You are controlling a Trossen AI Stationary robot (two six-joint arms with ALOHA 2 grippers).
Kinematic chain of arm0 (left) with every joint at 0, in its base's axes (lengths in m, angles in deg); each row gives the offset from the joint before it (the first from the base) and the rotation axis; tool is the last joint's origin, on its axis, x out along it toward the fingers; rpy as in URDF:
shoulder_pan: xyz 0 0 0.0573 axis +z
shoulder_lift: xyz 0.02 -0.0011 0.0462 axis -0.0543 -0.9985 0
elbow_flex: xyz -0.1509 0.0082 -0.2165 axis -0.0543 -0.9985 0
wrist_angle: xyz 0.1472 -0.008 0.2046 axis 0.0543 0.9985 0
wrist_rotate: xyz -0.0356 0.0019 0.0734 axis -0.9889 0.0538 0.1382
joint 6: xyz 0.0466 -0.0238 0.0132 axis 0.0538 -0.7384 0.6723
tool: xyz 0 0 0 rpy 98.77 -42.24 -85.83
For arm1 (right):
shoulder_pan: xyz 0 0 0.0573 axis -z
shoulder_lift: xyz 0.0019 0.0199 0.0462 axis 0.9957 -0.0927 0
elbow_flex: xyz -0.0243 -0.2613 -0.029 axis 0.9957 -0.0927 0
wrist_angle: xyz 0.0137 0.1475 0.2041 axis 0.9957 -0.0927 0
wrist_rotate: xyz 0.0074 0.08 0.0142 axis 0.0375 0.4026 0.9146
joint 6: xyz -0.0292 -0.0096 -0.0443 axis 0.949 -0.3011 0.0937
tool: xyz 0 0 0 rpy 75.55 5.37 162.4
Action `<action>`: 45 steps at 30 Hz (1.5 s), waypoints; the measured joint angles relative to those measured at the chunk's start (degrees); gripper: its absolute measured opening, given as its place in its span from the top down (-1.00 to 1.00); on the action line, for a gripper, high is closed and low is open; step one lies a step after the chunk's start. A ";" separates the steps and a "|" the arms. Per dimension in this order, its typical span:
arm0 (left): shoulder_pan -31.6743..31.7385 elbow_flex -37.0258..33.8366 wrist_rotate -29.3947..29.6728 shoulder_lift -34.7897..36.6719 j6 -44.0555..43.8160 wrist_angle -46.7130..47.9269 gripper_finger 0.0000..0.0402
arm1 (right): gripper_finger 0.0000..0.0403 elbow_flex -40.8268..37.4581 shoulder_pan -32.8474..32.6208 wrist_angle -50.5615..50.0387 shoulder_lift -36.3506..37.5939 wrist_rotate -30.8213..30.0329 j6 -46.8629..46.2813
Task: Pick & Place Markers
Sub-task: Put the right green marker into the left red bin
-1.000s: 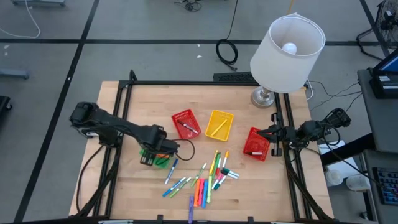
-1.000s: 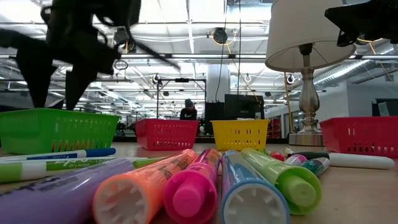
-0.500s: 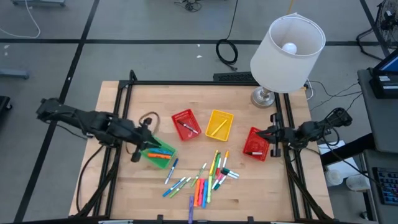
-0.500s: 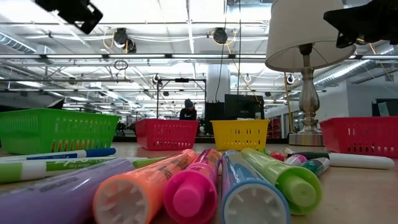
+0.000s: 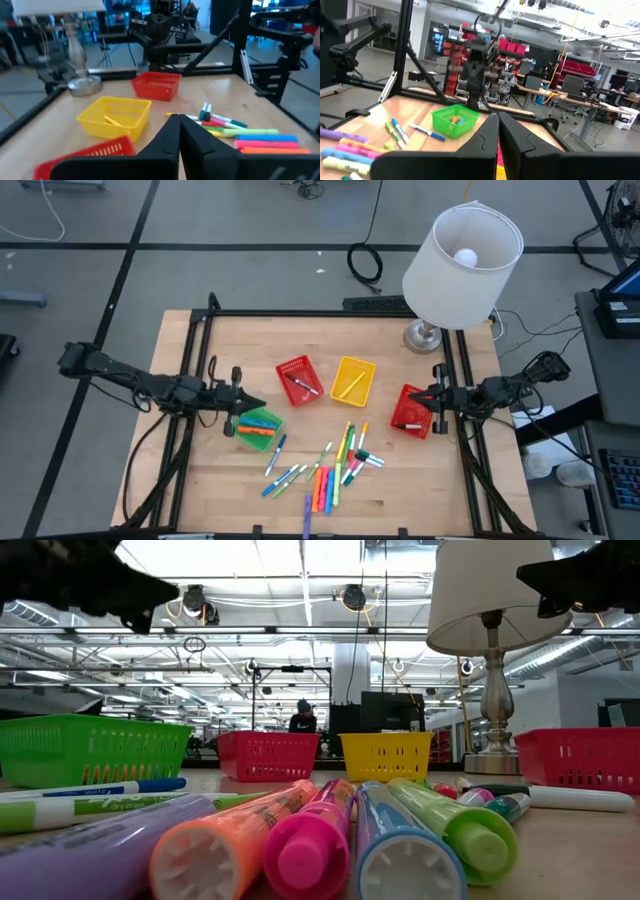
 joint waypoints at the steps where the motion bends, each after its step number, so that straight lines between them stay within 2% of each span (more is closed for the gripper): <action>1: 0.02 -1.16 0.34 0.00 1.34 -1.50 0.98 | 1.00 0.00 0.00 0.55 -0.21 -0.03 -0.01; 6: 0.00 -4.95 4.83 3.87 3.68 -3.30 0.99 | 1.00 0.00 0.00 1.45 -0.53 -0.04 0.00; 9: -0.06 -6.29 5.11 8.85 5.42 -2.61 0.99 | 1.00 -0.36 0.00 1.64 -0.53 -0.07 -0.07; 15: -0.05 -6.46 5.86 20.00 9.37 4.13 0.99 | 1.00 -1.44 0.00 1.91 -0.53 -0.11 -0.05; 21: -0.05 -7.19 5.86 26.92 10.15 12.07 0.99 | 1.00 -1.57 0.00 1.87 -0.53 -0.15 -0.20; 25: 0.00 -10.50 5.96 29.26 9.46 12.25 1.00 | 1.00 -1.57 0.00 1.88 -0.53 -0.15 -0.20; 45: 0.06 -10.35 6.04 29.53 9.07 12.74 0.94 | 1.00 -1.57 0.02 0.94 -0.68 -0.18 -1.49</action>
